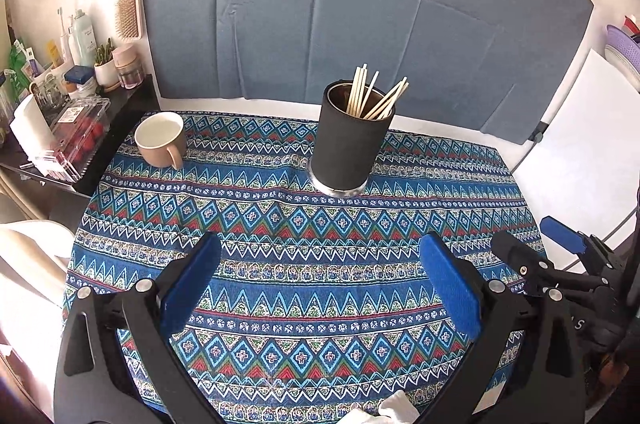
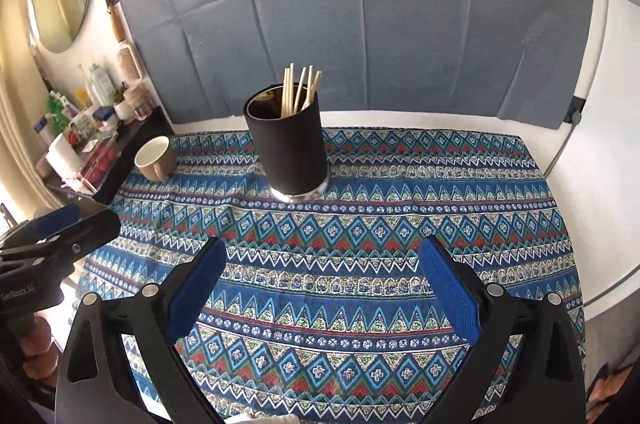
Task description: Organize utensils
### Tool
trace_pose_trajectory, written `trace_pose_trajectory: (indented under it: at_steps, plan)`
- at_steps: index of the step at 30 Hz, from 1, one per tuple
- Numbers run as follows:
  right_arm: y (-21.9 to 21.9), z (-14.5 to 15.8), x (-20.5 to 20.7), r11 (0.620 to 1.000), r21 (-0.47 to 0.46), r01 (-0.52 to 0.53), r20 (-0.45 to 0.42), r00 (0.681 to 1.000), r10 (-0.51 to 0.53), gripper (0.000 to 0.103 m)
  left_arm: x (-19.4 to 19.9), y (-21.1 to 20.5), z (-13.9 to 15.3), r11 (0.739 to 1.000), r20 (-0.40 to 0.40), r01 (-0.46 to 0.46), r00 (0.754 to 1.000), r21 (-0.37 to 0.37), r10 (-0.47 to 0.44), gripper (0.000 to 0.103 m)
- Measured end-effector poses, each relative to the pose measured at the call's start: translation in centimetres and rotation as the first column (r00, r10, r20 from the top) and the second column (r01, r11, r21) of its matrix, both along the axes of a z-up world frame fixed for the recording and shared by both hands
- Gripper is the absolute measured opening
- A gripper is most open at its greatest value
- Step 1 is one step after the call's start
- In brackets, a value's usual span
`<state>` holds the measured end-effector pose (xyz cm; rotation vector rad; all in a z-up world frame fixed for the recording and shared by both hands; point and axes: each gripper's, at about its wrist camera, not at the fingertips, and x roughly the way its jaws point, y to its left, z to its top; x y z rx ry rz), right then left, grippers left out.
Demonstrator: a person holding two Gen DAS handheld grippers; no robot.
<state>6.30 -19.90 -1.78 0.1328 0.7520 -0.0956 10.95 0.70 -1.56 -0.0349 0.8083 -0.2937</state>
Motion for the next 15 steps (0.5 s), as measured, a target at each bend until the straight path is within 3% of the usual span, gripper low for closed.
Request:
trace_pose_trajectory:
  at_steps: [15]
  plan:
    - [0.05, 0.22, -1.04, 1.000, 0.001, 0.023, 0.003, 1.000, -0.023, 0.093, -0.61, -0.20, -0.15, 1.000, -0.031, -0.005, 1.000, -0.014, 0.004, 0.097]
